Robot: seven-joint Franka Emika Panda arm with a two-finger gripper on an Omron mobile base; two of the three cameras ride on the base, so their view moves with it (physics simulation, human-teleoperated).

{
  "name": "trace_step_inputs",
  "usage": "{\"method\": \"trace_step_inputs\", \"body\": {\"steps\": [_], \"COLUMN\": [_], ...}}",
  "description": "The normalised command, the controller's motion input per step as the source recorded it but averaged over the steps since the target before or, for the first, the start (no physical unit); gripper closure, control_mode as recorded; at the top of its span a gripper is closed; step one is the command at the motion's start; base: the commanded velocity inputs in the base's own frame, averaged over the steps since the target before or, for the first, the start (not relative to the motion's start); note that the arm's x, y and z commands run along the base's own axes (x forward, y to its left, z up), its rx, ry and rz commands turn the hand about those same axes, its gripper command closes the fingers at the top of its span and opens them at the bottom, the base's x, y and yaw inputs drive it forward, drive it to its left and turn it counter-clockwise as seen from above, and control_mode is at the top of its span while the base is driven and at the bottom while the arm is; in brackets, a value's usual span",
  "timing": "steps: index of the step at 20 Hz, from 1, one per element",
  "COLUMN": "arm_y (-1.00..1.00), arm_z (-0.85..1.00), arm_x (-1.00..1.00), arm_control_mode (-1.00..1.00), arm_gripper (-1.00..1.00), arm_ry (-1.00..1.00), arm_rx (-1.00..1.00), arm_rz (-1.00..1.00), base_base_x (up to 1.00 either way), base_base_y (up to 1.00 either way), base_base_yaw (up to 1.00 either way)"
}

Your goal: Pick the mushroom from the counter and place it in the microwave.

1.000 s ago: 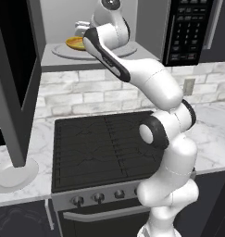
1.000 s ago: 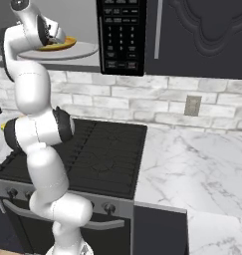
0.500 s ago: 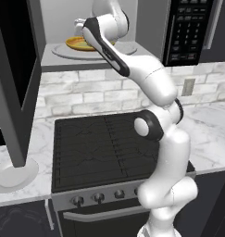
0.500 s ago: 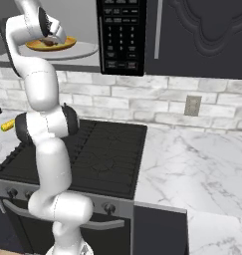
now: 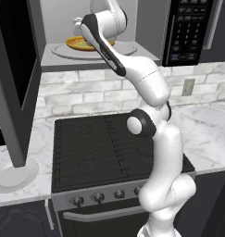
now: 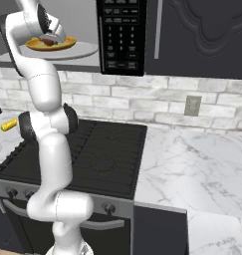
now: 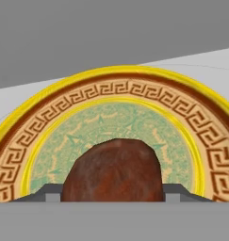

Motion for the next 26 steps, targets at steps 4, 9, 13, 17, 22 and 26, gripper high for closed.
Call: {"method": "trace_step_inputs", "body": {"steps": [4,9,13,17,22,26], "arm_y": [-0.01,-0.05,-0.13,-0.21,-0.07,-0.01], "arm_z": [-0.09,-0.09,-0.30,-0.63,-0.96,-1.00], "arm_x": [-0.01,-0.33,-0.64,-0.88,-1.00,-1.00], "arm_control_mode": [-1.00,-1.00,-1.00,-1.00,-1.00,-1.00], "arm_gripper": [-1.00,-1.00,-1.00,-1.00,-1.00,-1.00], "arm_ry": [-0.11,-0.22,-0.29,-0.34,-0.36,-0.42], "arm_rx": [0.00,0.00,0.00,0.00,0.00,0.00], "arm_rz": [0.00,0.00,0.00,0.01,0.00,0.00], "base_base_x": [0.00,0.00,0.00,0.00,0.00,0.00], "base_base_y": [0.00,0.00,0.00,0.00,0.00,0.00], "base_base_yaw": [0.00,0.00,0.00,0.00,0.00,0.00]}}
